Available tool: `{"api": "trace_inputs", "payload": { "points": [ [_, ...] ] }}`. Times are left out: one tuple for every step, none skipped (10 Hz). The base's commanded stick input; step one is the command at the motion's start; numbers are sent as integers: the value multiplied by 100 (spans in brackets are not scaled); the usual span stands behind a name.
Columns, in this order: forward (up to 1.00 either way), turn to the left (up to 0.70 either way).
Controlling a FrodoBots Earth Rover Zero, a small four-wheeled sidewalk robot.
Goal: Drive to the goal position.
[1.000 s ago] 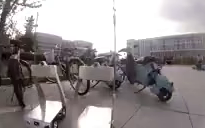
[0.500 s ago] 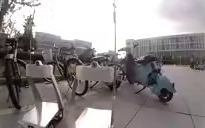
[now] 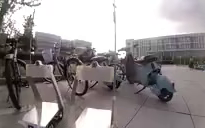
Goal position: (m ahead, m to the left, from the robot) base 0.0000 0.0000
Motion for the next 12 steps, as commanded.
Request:
{"api": "trace_inputs", "payload": {
  "points": [
    [0, -20],
    [0, -30],
    [0, -41],
    [0, -45],
    [0, -45],
    [0, -45],
    [0, -45],
    [0, -45],
    [0, -45],
    [0, -45],
    [0, -45],
    [0, -45]
  ]
}}
